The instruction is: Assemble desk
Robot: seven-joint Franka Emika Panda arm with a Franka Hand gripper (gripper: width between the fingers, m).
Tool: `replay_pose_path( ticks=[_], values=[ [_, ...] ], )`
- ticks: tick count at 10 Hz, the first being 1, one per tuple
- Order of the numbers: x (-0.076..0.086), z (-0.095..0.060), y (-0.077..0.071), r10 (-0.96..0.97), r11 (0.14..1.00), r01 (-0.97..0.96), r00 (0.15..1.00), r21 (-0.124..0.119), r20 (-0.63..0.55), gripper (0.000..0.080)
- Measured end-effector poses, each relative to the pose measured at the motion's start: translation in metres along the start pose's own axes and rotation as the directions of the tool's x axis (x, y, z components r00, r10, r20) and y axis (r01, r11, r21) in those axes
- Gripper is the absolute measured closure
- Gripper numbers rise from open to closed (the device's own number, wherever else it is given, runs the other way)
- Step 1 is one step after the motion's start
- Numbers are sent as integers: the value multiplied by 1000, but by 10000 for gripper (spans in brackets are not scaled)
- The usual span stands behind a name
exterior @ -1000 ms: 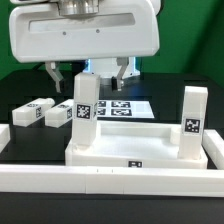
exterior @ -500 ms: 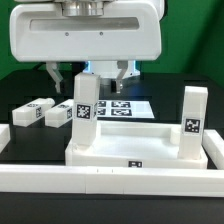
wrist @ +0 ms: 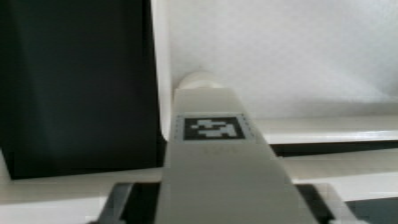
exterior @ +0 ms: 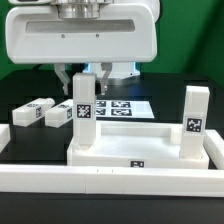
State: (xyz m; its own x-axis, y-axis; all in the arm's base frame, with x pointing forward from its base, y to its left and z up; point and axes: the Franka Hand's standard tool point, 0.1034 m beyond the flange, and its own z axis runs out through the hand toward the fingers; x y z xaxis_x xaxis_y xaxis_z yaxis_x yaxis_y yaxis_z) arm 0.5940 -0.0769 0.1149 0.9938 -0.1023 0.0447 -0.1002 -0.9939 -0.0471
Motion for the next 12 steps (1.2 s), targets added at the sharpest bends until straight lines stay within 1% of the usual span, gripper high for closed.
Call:
replay_pose_path(
  ticks=[2, 5, 6, 7, 8, 9, 11, 12],
  values=[
    [0, 0, 0, 18, 1000, -18, 1000, 0, 0, 510],
    [0, 0, -2, 205, 979, -205, 979, 9, 0, 509],
    [0, 0, -3, 278, 960, -278, 961, 13, 2, 509],
    [0, 1, -5, 388, 921, -388, 922, 21, 6, 509],
    [0, 1, -6, 460, 887, -460, 888, 21, 8, 509],
    [0, 1, -5, 507, 861, -507, 862, 28, 7, 509],
    [0, 2, -6, 723, 686, -724, 689, 67, 49, 509],
    [0, 2, -7, 796, 596, -799, 601, 81, 72, 509]
  ],
)
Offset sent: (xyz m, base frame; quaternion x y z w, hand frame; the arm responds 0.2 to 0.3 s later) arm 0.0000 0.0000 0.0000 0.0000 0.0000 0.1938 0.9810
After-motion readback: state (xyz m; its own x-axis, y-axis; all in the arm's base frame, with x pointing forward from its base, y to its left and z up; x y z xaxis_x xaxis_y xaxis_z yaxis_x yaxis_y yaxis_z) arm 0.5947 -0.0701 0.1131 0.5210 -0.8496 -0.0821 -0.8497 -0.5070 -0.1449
